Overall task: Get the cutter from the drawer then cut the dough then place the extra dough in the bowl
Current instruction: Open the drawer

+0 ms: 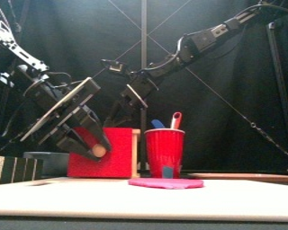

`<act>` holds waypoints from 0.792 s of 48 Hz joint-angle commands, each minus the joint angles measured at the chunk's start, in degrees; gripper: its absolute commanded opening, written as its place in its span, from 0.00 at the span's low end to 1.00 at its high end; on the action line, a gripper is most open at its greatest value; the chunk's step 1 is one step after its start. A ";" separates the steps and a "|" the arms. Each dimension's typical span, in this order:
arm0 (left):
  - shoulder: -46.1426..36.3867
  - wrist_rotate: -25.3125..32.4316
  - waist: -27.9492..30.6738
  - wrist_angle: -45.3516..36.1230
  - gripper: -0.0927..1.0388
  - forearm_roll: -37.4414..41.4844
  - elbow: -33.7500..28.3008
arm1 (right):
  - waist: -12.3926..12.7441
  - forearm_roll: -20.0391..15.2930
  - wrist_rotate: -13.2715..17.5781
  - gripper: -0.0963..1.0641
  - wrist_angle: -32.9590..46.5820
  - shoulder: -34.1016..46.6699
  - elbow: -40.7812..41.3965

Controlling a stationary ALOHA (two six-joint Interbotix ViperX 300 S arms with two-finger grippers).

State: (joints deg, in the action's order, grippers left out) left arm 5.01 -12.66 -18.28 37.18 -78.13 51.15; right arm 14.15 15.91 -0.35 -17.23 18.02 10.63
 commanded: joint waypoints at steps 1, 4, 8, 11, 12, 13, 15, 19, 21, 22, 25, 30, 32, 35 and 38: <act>-0.44 0.18 -0.97 -0.18 0.58 -0.26 -0.35 | 1.23 0.00 0.18 0.11 -2.02 1.58 0.62; -0.53 0.18 -1.14 -0.26 0.58 -0.70 0.18 | 1.23 0.00 0.26 0.11 -2.02 1.67 0.62; -0.44 0.18 -1.32 -0.26 0.58 -0.79 0.35 | 1.23 -0.09 0.18 0.11 -2.02 1.67 0.62; -0.44 0.18 -1.49 -0.35 0.58 -0.88 0.18 | 1.23 0.00 0.18 0.11 -2.02 1.67 0.62; -0.44 0.18 -1.49 -0.35 0.58 -0.79 0.09 | 1.23 0.00 0.18 0.11 -2.02 1.67 0.62; -0.44 0.18 -1.58 -0.26 0.58 -0.88 0.00 | 1.23 0.00 0.18 0.11 -2.02 1.67 0.62; -0.35 0.18 -1.76 -0.26 0.58 -0.79 -0.09 | 1.14 0.00 0.18 0.11 -2.02 1.67 0.62; -0.26 0.18 -1.93 -0.26 0.58 -0.88 -0.26 | 1.23 0.00 0.18 0.11 -2.02 1.67 0.53; -0.18 0.18 -2.02 -0.35 0.58 -0.97 -0.26 | 1.23 0.00 0.18 0.11 -2.02 1.67 0.62; -0.09 0.18 -1.93 -0.26 0.58 -0.97 -0.26 | 1.14 0.00 0.18 0.11 -2.02 1.67 0.62; 0.00 0.18 -1.93 -0.35 0.58 -1.05 -0.26 | 1.23 -0.09 0.18 0.11 -2.02 1.67 0.62; 0.09 0.18 -1.93 -0.26 0.58 -1.05 -0.44 | 1.23 0.00 0.18 0.11 -2.02 1.67 0.62; 0.18 0.18 -1.93 -0.26 0.58 -0.97 -0.53 | 1.14 -0.09 0.18 0.11 -2.02 1.67 0.62; 0.26 0.18 -1.93 -0.26 0.59 -0.88 -0.70 | 1.14 0.00 0.18 0.11 -2.02 1.67 0.53; 0.26 0.18 -1.93 -0.26 0.60 -0.88 -0.79 | 1.23 -0.09 0.18 0.11 -2.02 1.58 0.53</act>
State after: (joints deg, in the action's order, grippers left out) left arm 5.54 -12.66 -19.42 37.09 -79.19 51.59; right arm 13.97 15.91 -0.35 -17.31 18.11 10.63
